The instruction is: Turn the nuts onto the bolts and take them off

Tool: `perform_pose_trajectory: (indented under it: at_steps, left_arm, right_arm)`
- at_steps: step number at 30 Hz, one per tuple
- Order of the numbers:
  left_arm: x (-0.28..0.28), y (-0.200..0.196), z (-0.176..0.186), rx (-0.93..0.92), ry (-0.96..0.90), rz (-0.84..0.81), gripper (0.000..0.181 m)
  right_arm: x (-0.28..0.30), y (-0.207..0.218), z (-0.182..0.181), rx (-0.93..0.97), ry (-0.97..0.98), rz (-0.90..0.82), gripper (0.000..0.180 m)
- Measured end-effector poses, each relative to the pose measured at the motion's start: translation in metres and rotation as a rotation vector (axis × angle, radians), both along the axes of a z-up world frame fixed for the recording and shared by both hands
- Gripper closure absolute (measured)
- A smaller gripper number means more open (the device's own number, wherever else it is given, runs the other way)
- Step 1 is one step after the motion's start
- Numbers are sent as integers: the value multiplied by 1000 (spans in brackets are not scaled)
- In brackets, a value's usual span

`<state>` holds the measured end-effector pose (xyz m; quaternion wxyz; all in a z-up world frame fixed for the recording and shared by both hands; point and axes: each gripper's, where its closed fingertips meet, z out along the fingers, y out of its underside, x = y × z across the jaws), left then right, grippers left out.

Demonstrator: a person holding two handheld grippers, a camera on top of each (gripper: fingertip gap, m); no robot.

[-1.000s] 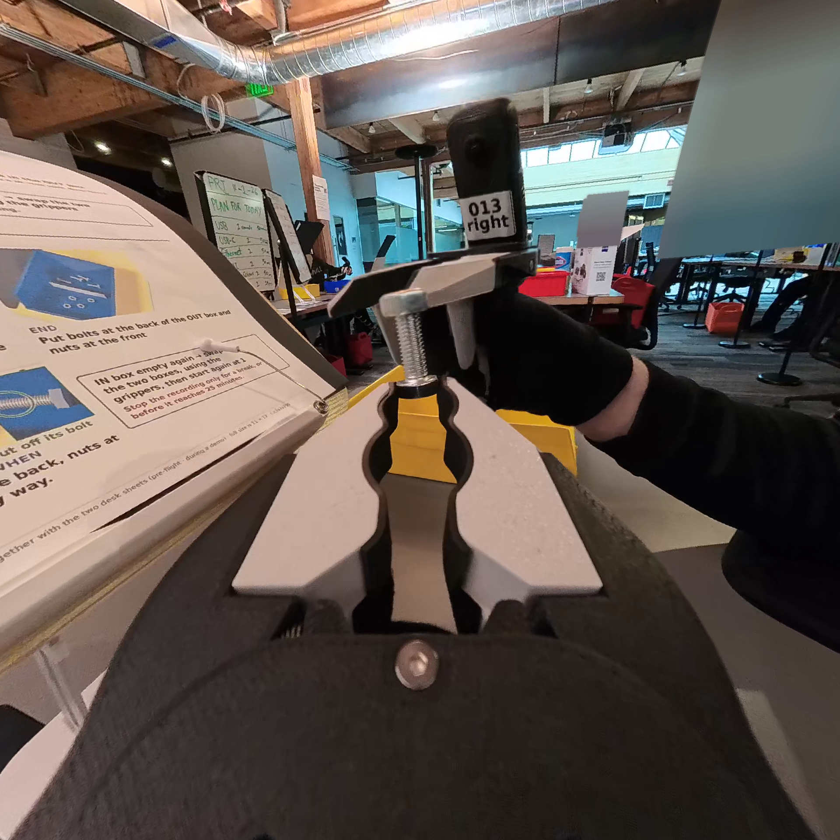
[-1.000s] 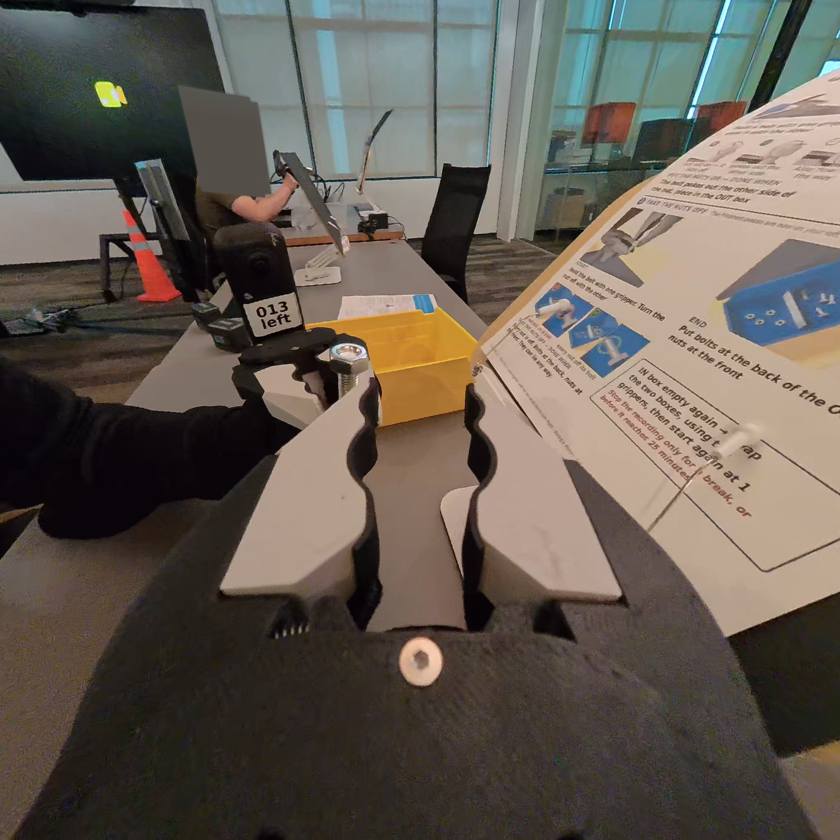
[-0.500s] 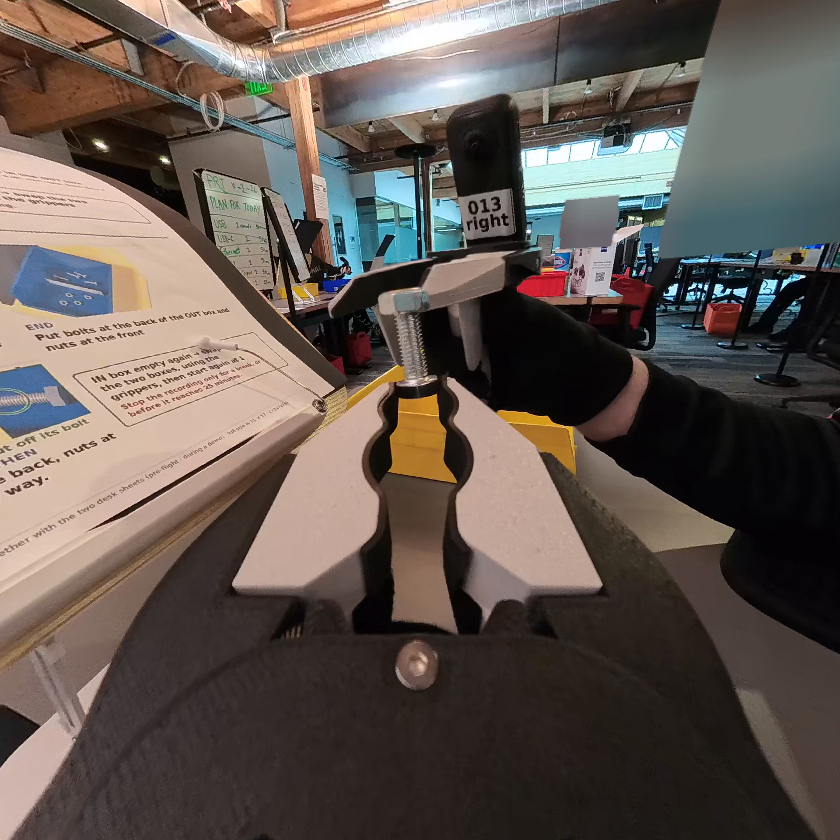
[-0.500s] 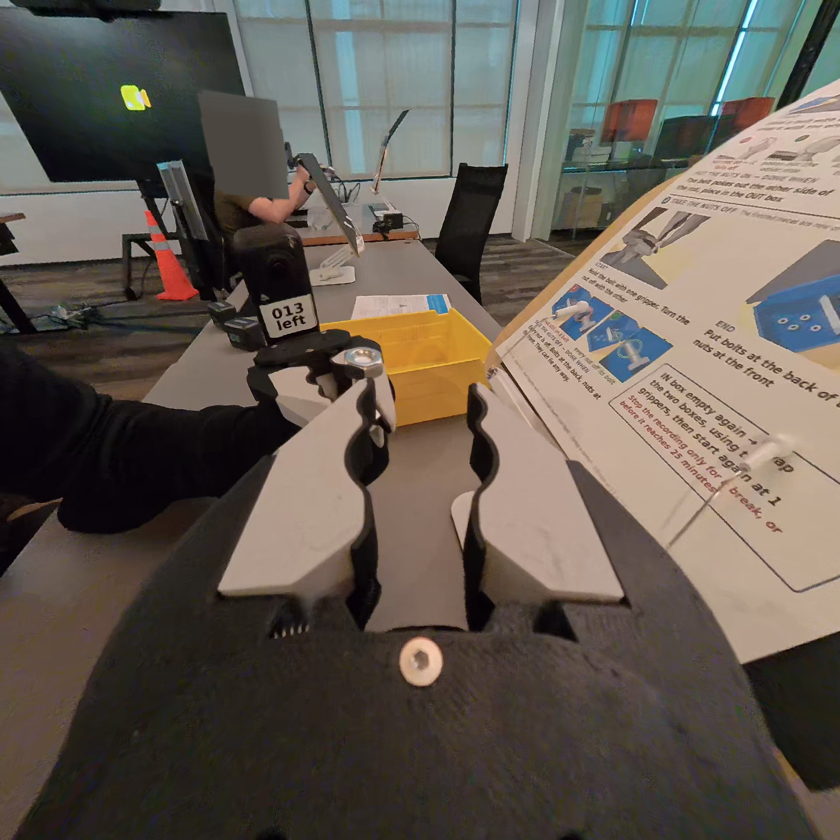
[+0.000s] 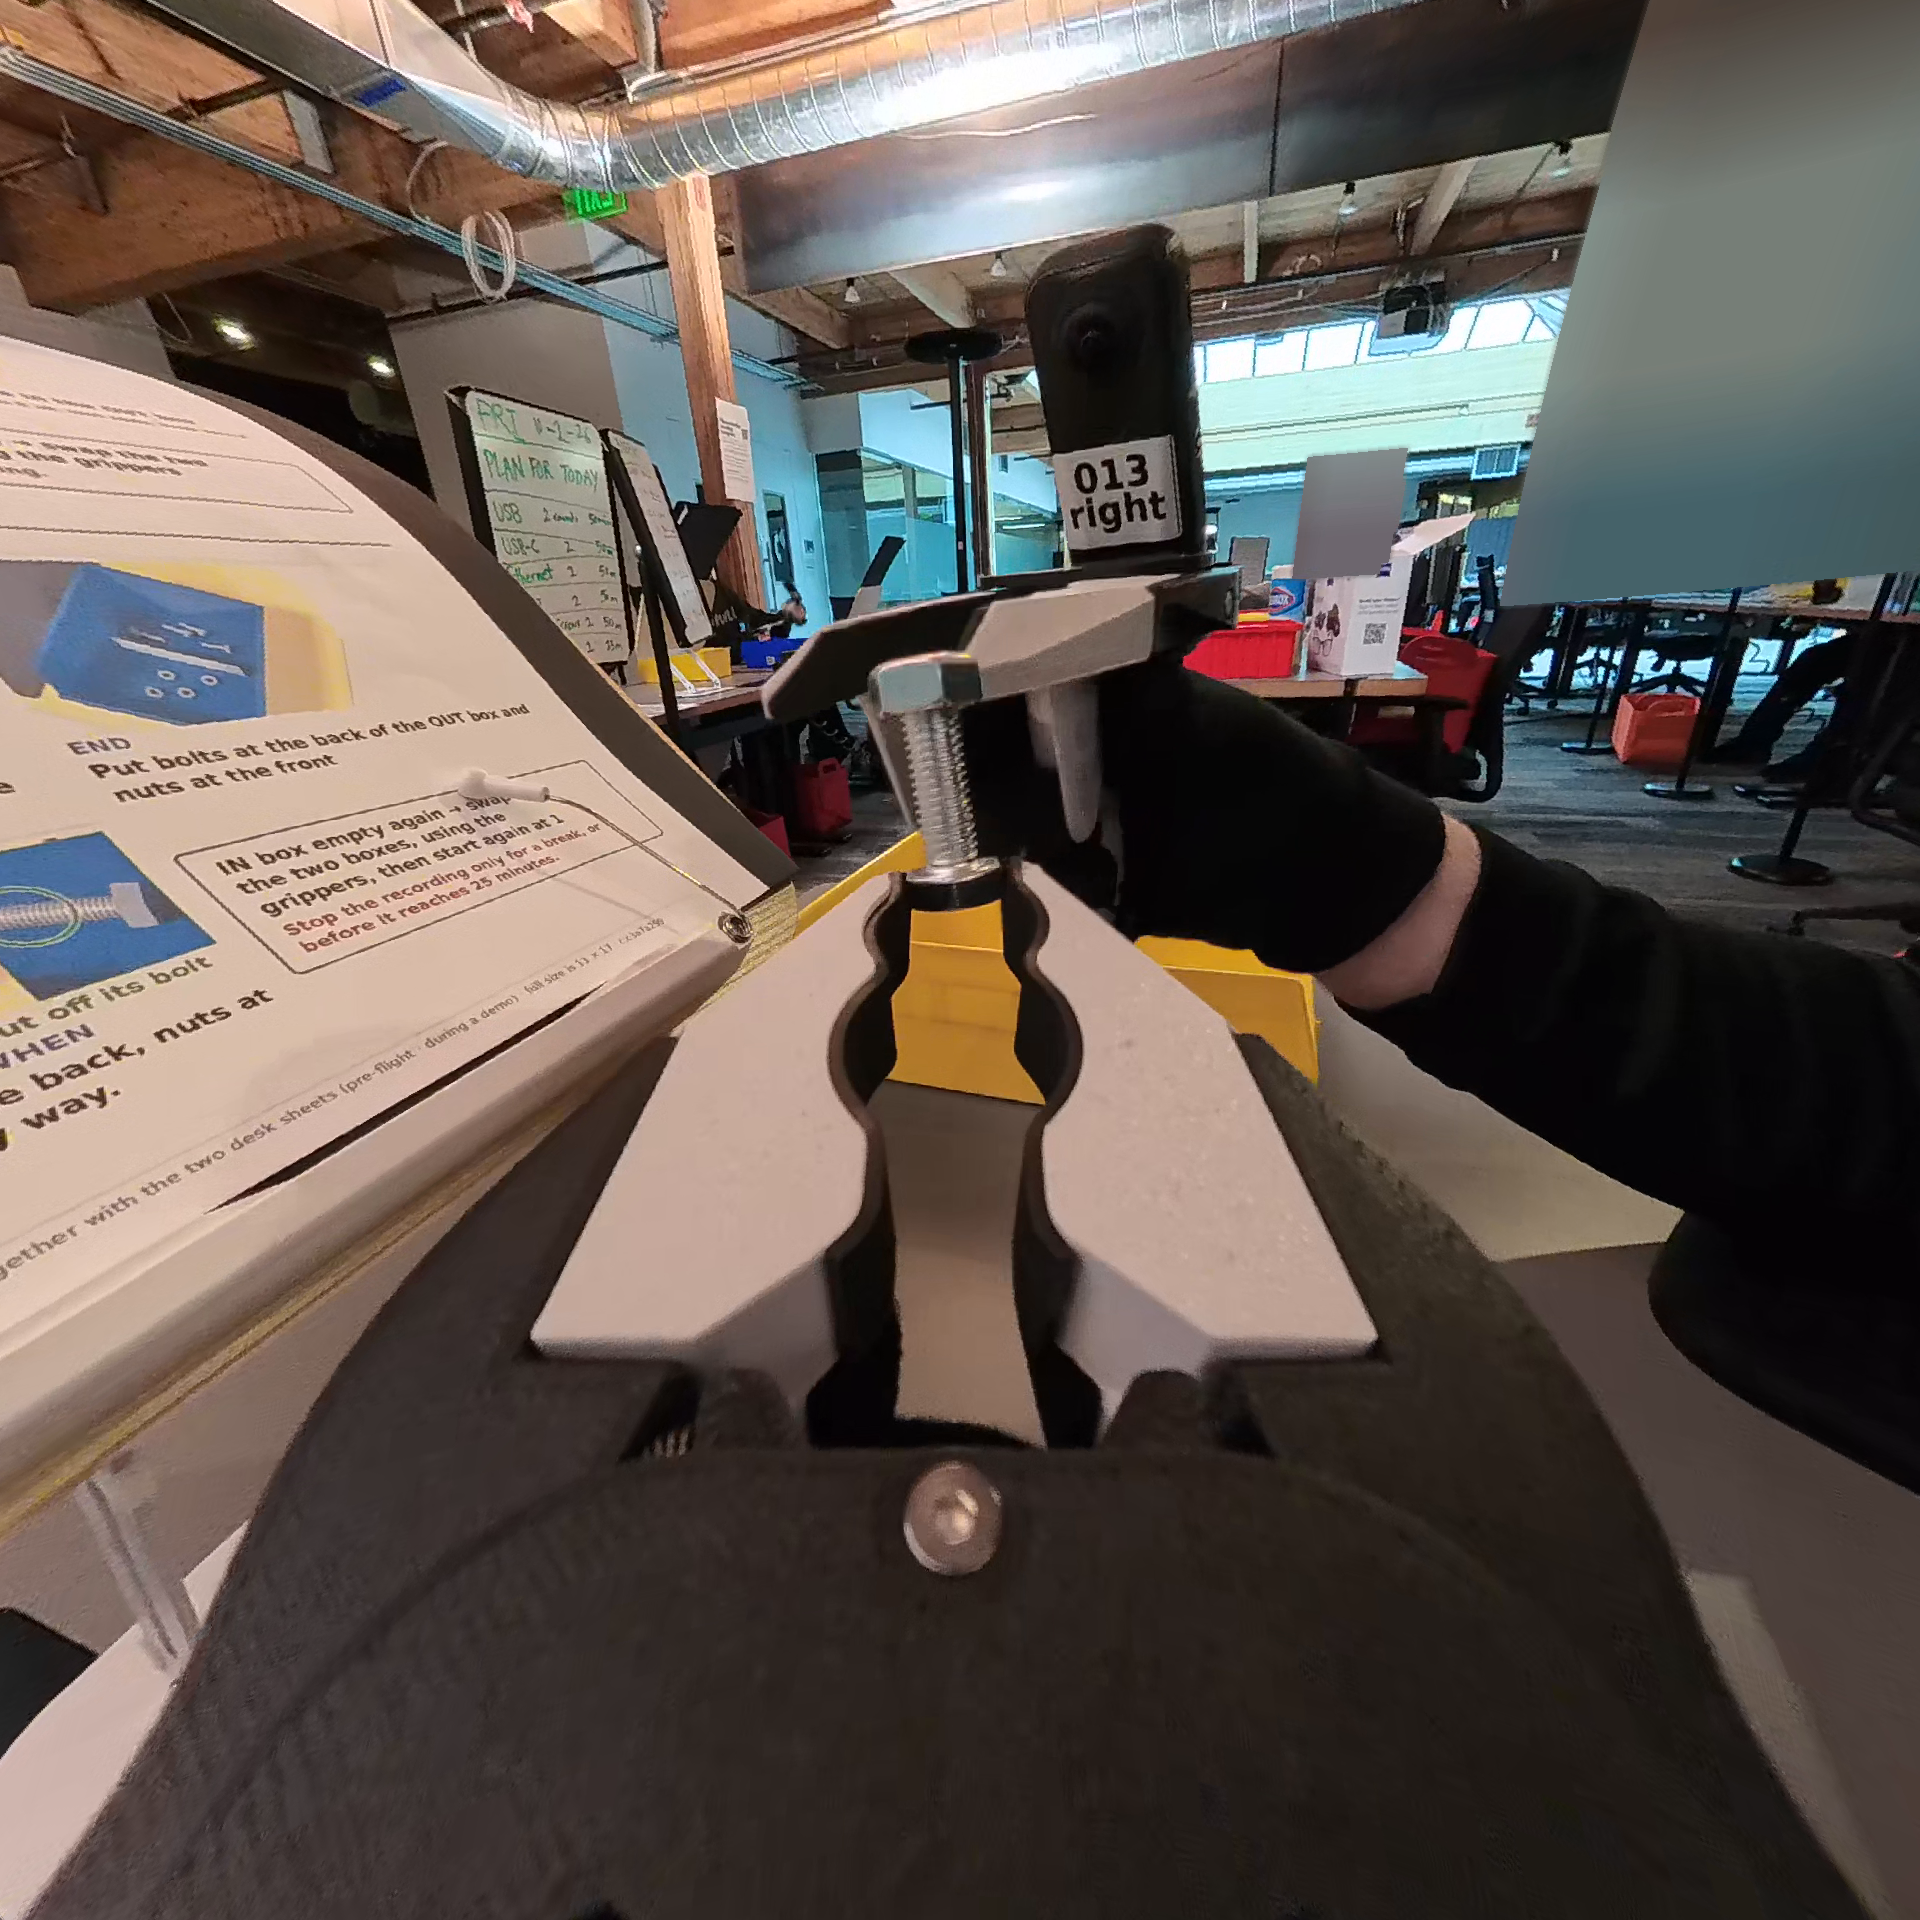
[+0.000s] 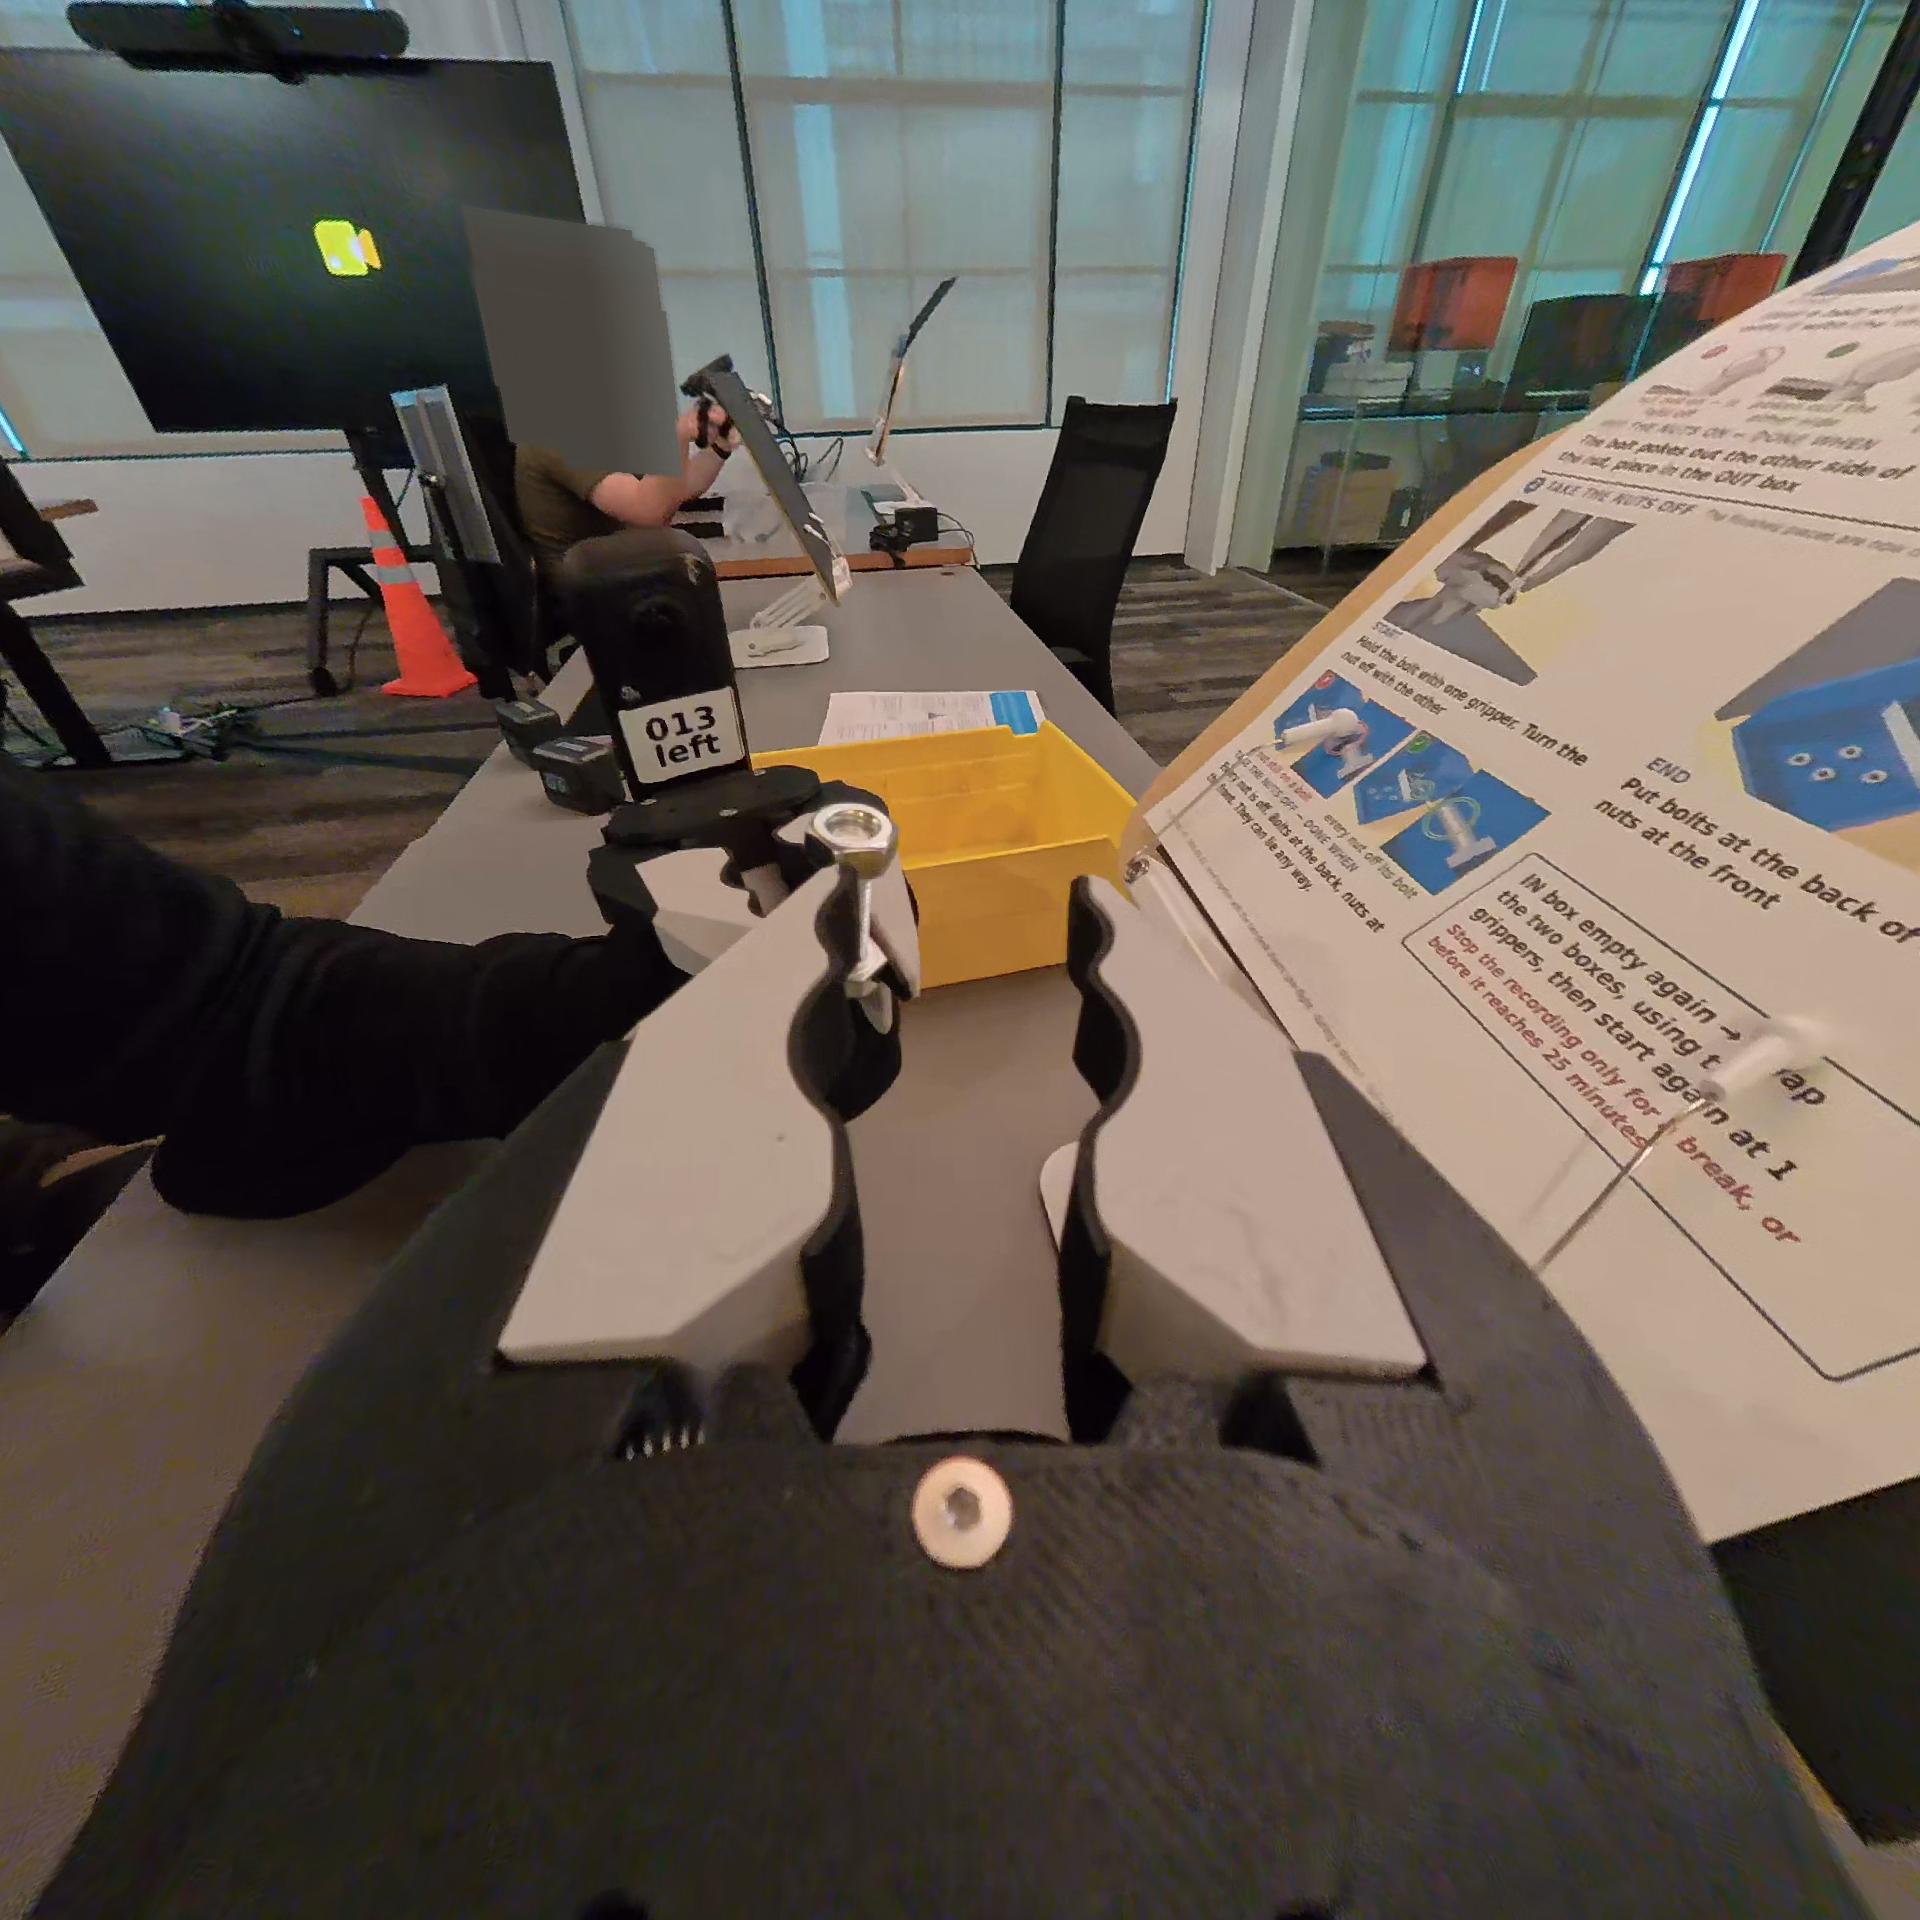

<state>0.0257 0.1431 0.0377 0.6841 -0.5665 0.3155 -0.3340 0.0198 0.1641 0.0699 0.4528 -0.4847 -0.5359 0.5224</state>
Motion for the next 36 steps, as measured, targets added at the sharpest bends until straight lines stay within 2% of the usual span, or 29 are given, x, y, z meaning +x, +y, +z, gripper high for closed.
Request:
perform_pose_trajectory:
  at_steps: [6,13,20,28,36]
  left_arm:
    - [3,0,-2,-3,5,-6,165]
    - [0,0,0,1,-2,-1,165]
    - [4,0,-3,-3,9,-6,165]
    - [2,0,-1,0,1,-5,165]
    - [4,1,-4,-6,8,-9,165]
  right_arm:
    - [-6,-15,1,34,-3,50,138]
    - [0,4,-2,-4,-13,-23,142]
    - [-4,-15,3,34,3,51,137]
    - [1,2,-4,7,-15,-6,141]
    - [-3,-12,1,20,4,48,138]
